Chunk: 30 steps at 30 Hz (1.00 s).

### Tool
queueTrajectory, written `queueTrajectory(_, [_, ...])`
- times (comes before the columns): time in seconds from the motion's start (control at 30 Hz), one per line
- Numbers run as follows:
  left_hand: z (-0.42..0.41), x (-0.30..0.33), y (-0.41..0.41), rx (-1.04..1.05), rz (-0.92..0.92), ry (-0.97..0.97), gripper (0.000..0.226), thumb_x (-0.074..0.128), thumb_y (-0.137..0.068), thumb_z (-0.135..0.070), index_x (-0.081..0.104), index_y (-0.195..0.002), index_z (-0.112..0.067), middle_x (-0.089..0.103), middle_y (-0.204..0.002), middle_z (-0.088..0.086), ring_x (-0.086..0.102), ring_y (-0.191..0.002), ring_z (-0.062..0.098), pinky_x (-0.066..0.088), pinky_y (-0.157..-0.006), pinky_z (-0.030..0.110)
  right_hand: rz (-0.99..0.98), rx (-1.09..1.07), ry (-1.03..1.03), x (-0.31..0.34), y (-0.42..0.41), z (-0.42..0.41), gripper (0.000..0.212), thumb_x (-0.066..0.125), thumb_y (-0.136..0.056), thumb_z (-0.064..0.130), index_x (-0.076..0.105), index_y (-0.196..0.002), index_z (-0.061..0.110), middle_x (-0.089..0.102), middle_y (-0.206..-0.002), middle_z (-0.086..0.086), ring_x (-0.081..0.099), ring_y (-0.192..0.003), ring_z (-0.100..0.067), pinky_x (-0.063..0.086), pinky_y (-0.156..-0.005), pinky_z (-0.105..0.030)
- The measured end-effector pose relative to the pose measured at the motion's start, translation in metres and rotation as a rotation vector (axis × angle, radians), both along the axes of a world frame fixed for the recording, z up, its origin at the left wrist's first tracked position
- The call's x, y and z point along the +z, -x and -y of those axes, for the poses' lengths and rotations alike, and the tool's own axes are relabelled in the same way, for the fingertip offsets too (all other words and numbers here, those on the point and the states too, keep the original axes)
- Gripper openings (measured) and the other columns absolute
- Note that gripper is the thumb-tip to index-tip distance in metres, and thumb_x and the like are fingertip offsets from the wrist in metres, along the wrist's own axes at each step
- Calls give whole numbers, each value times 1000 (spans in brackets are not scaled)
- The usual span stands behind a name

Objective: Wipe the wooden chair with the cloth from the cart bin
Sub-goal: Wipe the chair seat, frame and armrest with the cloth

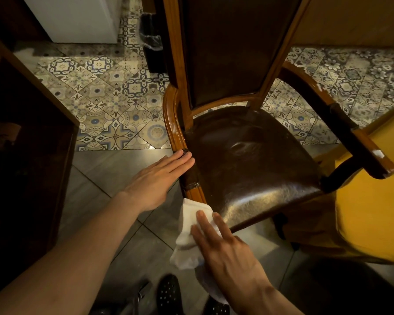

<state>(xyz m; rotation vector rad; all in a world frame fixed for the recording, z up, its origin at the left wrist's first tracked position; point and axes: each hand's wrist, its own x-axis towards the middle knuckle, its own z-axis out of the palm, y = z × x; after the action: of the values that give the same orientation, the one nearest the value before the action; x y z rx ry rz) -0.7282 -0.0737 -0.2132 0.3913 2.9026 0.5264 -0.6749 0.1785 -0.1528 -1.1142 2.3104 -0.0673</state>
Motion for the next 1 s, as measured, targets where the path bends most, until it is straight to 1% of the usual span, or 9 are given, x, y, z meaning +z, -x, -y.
queueTrajectory(0.17, [-2,1,0,28,9,-2,116,53,-76,22,-4,-158,-36,-11,-165,-19,-21,-147,-3,2,-119,27,-56,49,-29,13,-4,-8,55,55,-96,36,40,-146,18,19,-165,-10,33,-143,-39,51,-98,-50])
queueTrajectory(0.23, [-2,1,1,27,22,7,116,54,-76,22,-4,-158,-36,-11,-164,-19,-20,-148,-1,3,-119,28,-80,67,-8,17,-7,-20,53,79,-73,49,67,-119,25,56,-144,-5,65,-116,-29,62,-75,-37])
queueTrajectory(0.3, [-2,3,1,34,28,13,116,54,-76,22,-5,-158,-37,-12,-164,-20,-20,-148,-1,2,-119,28,-78,61,26,19,-10,-27,48,86,-58,52,74,-99,31,70,-125,2,74,-94,-18,61,-60,-28])
queueTrajectory(0.47, [-4,5,1,37,49,40,115,55,-77,21,-5,-158,-36,-13,-164,-19,-21,-147,0,-5,-117,27,59,58,109,24,-12,-40,25,59,-77,42,70,-96,29,74,-103,8,71,-81,-8,58,-61,-22])
queueTrajectory(0.53, [-5,6,3,31,54,42,114,54,-78,21,-6,-157,-35,-13,-163,-18,-22,-147,0,-6,-117,27,50,28,150,30,-7,-47,25,71,-67,47,70,-88,35,72,-90,16,69,-74,1,53,-55,-14])
queueTrajectory(0.6, [-1,12,9,39,47,33,113,53,-78,21,-6,-157,-35,-13,-163,-18,-20,-148,2,-3,-120,28,107,-68,126,47,11,-48,36,71,-74,49,62,-108,40,66,-112,20,65,-98,2,53,-73,-15])
queueTrajectory(0.7, [5,25,13,88,27,9,112,54,-79,20,-5,-157,-34,-13,-164,-16,-18,-150,5,1,-124,33,112,-175,217,64,40,-48,45,45,-93,48,40,-138,49,41,-146,27,38,-134,4,36,-106,-20])
queueTrajectory(0.9, [-21,20,-5,80,113,-27,102,54,-85,13,-5,-158,-28,-14,-165,-11,-22,-149,9,-3,-125,35,103,-427,341,97,82,-43,43,64,-93,23,57,-129,45,61,-132,19,55,-125,-4,47,-101,-35])
queueTrajectory(1.0, [-21,23,-2,113,137,-97,89,55,-92,-10,-2,-159,-25,-12,-166,-9,-23,-148,8,-14,-119,29,9,-450,446,113,118,-21,38,63,-92,24,60,-127,40,66,-125,17,59,-118,-4,50,-96,-31])
